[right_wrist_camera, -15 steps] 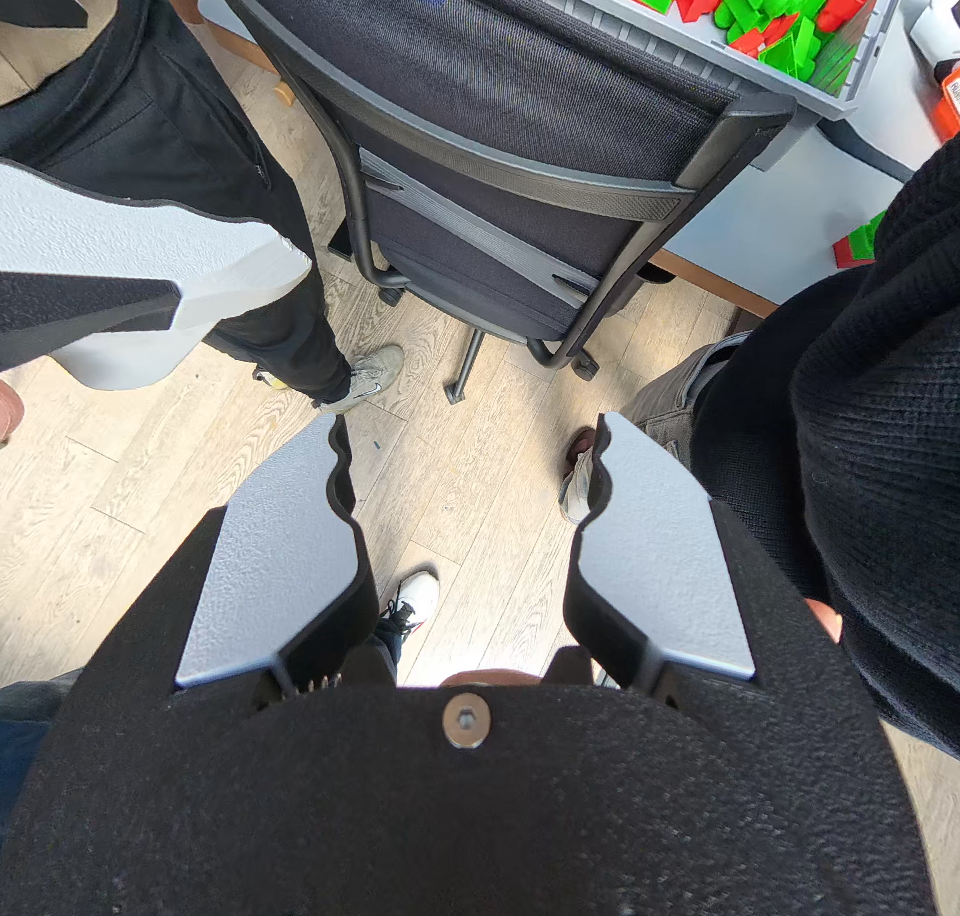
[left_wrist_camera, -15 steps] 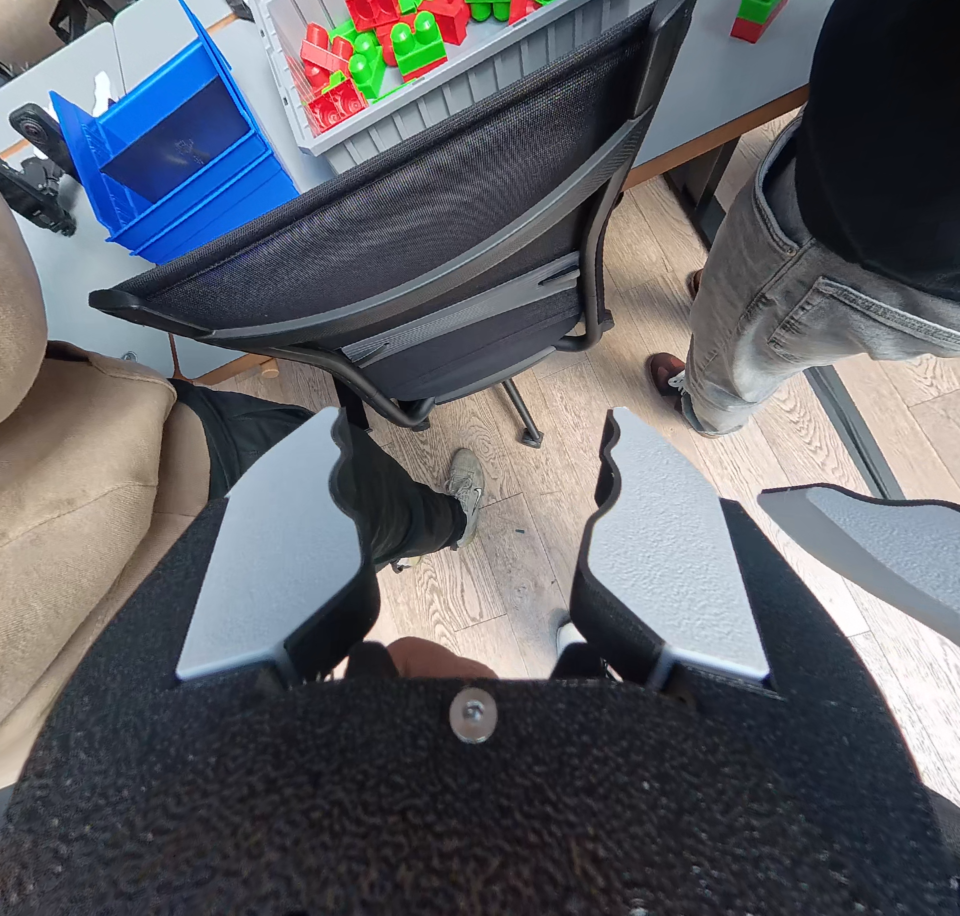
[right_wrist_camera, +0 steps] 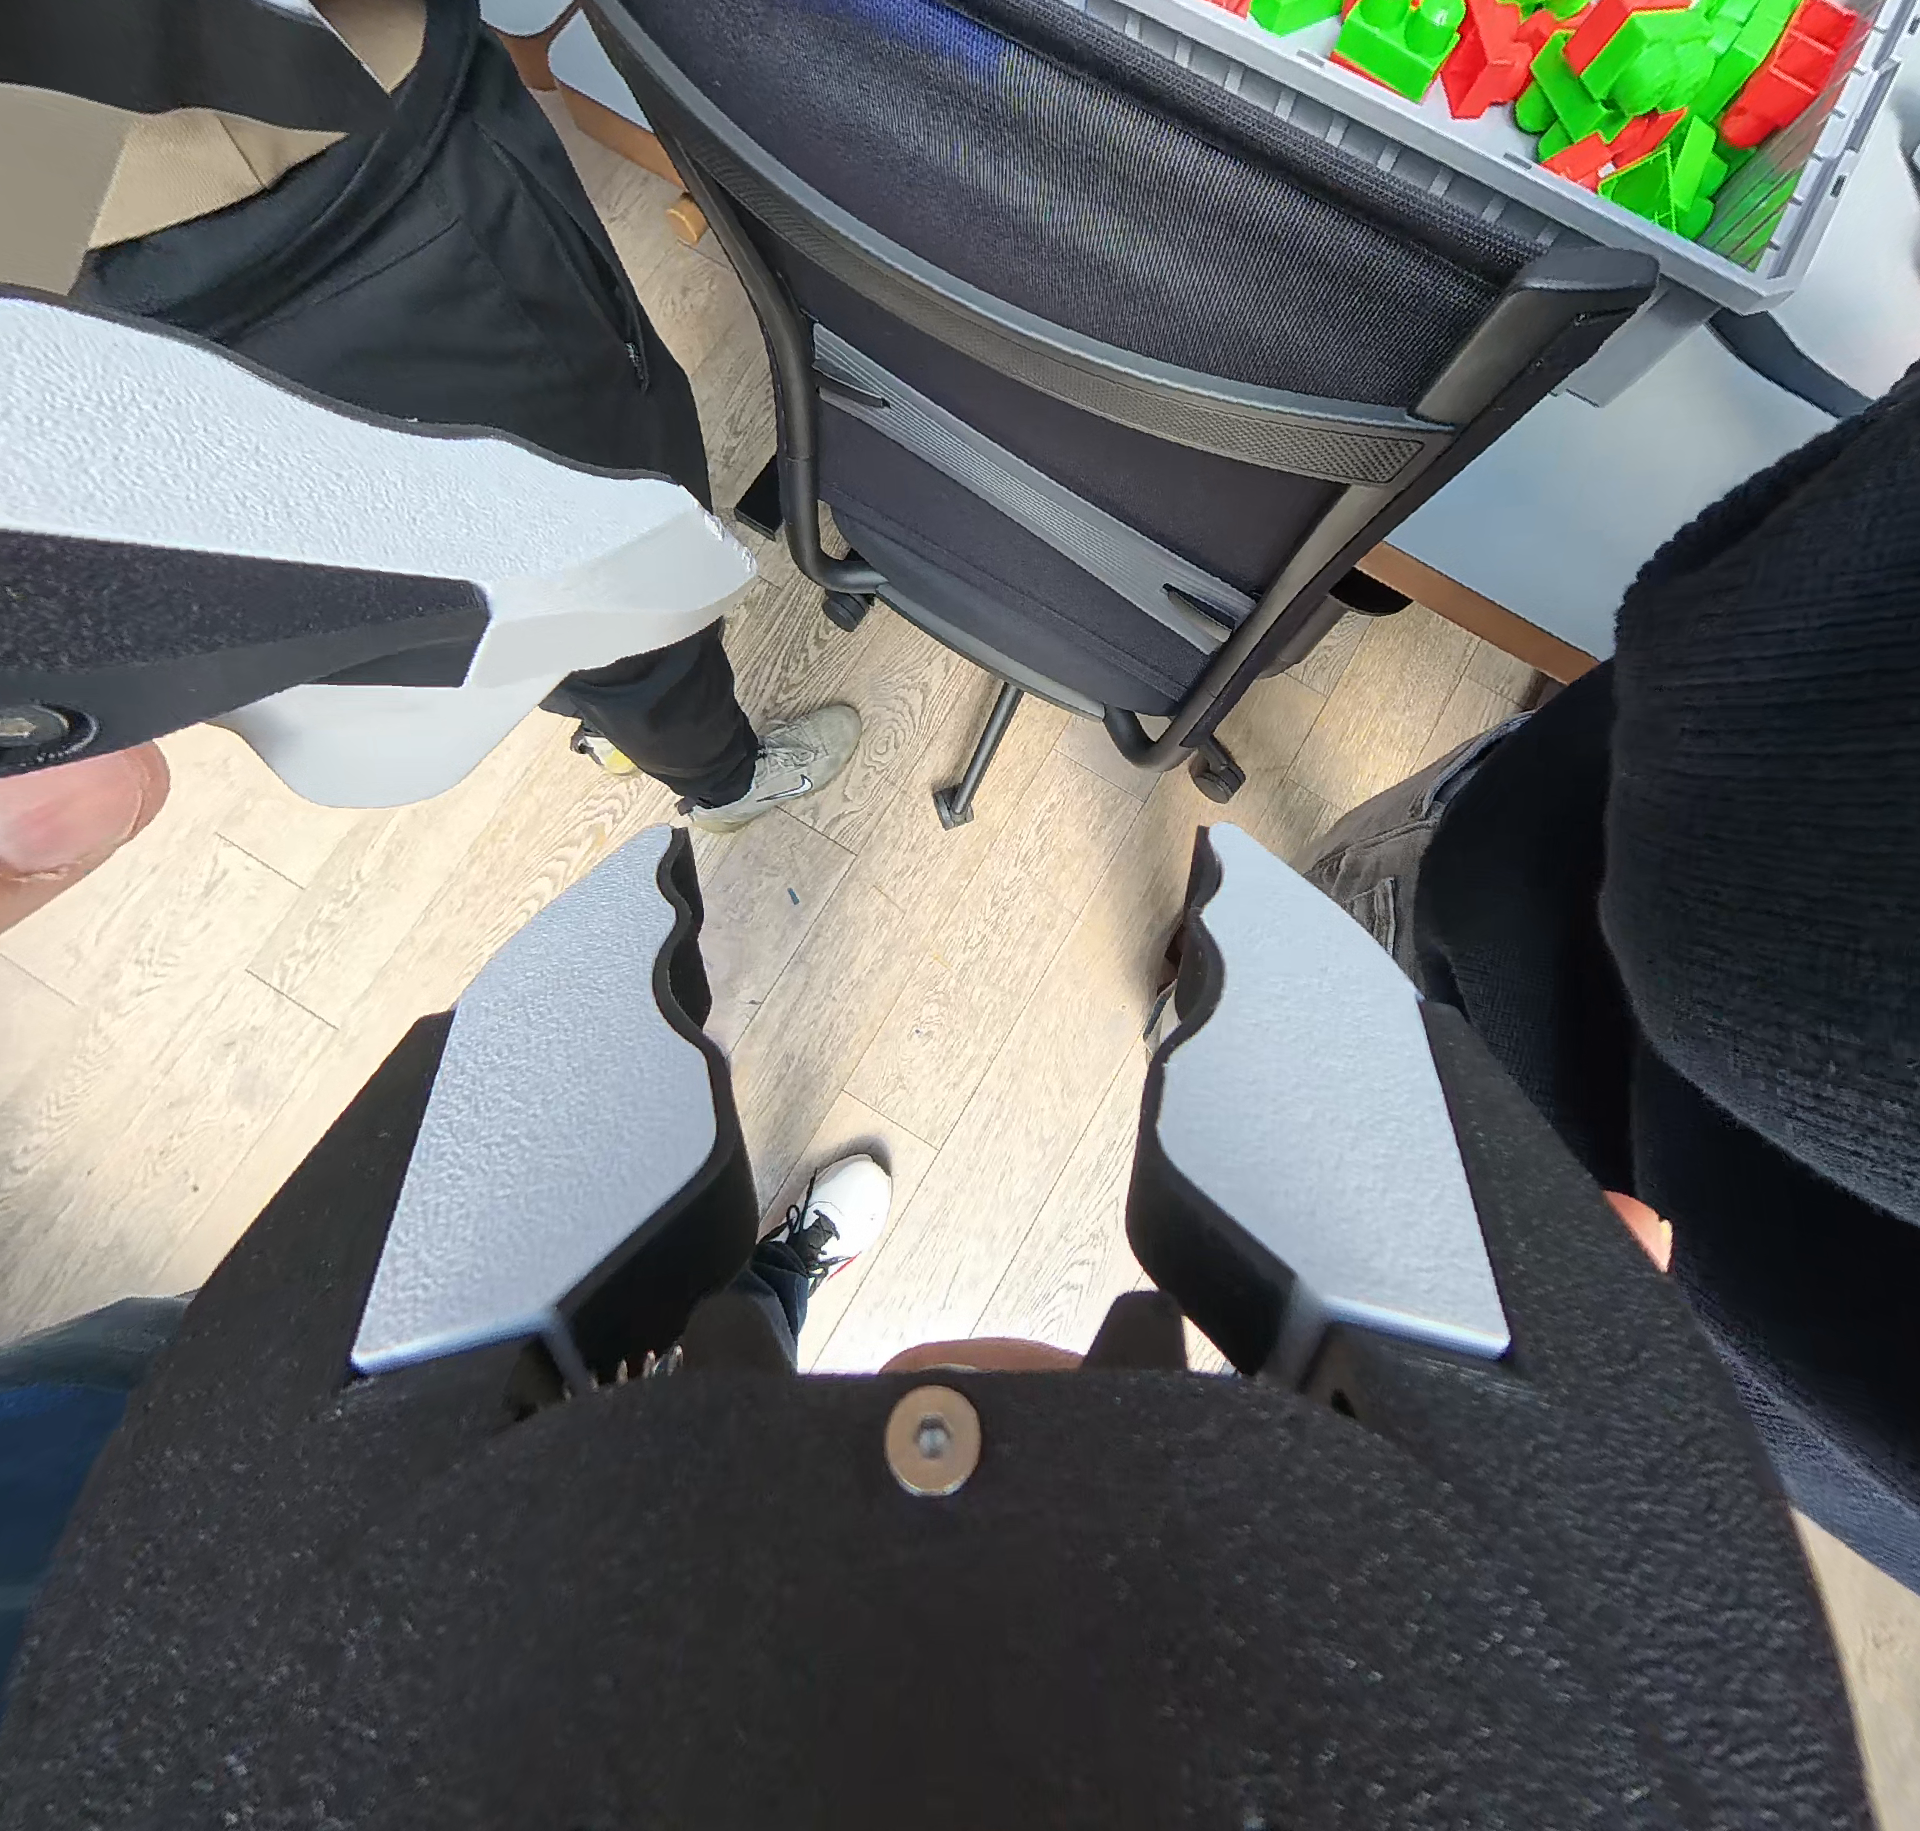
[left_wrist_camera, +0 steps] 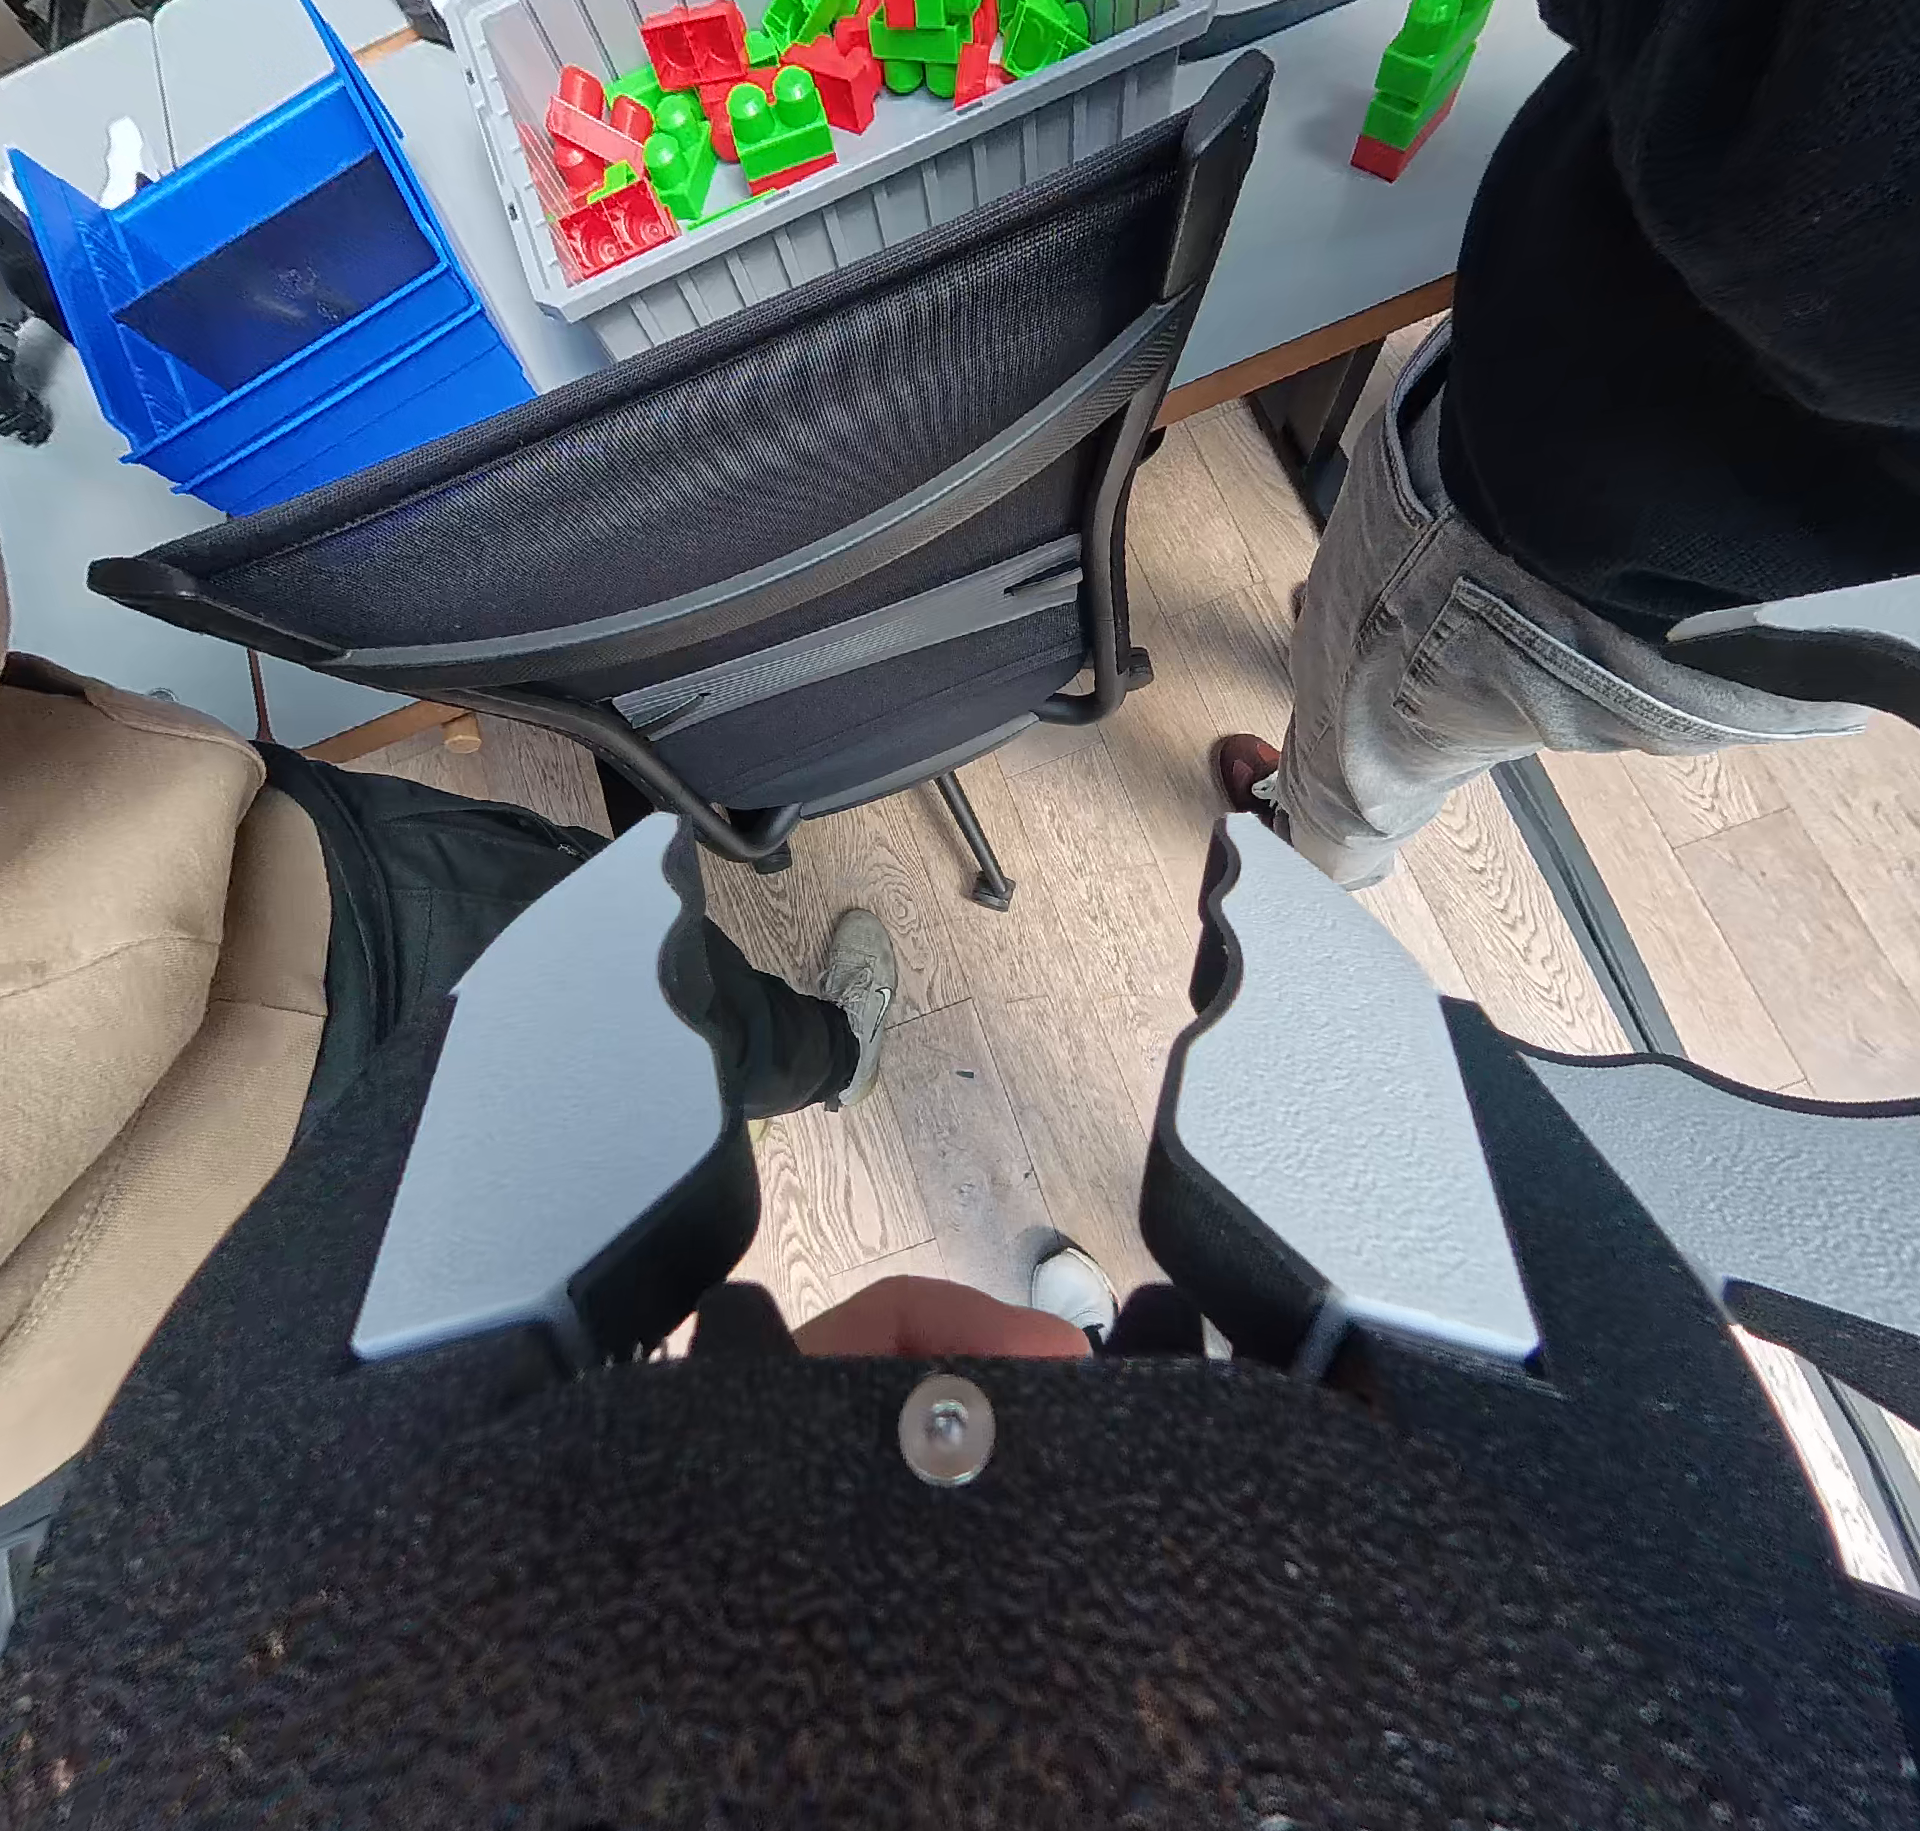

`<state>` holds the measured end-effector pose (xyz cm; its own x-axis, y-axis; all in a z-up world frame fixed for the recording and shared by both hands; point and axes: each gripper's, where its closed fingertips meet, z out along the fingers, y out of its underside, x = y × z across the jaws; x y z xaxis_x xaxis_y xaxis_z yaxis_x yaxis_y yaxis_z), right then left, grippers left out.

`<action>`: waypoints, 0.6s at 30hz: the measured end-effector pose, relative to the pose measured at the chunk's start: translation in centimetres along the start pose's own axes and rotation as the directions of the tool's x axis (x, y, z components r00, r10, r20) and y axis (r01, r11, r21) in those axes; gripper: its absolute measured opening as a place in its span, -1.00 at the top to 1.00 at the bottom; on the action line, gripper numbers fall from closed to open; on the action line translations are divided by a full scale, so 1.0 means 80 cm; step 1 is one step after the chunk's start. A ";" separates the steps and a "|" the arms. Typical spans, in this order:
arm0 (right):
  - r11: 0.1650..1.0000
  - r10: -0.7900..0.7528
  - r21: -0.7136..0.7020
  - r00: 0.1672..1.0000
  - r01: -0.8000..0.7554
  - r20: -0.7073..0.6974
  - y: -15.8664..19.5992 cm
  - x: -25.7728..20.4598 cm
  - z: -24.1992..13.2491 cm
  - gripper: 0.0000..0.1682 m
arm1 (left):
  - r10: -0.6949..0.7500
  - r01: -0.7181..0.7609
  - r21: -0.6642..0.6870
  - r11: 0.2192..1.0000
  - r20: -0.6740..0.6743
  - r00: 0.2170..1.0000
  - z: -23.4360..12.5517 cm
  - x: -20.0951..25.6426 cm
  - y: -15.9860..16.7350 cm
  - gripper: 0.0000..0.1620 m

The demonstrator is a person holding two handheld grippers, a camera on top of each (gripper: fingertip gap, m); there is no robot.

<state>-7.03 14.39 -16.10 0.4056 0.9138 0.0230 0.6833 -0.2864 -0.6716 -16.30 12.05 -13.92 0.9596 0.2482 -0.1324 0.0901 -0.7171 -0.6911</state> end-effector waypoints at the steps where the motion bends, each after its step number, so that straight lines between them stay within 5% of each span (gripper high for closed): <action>1: 1.000 -0.002 0.005 1.000 0.002 0.003 -0.001 -0.001 -0.002 -0.06 | -0.006 0.006 0.002 1.000 -0.001 1.000 -0.002 0.001 0.000 -0.12; 18: 0.995 -0.006 0.098 1.000 0.006 -0.006 -0.050 -0.003 -0.031 -0.06 | -0.033 0.031 0.067 0.997 0.031 0.999 -0.040 -0.002 -0.026 -0.12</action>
<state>-8.35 14.59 -11.55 0.4056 0.9135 0.0314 0.6231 -0.2513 -0.7407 -15.79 11.45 -10.17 0.9474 0.2917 -0.1318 0.1015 -0.6642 -0.7406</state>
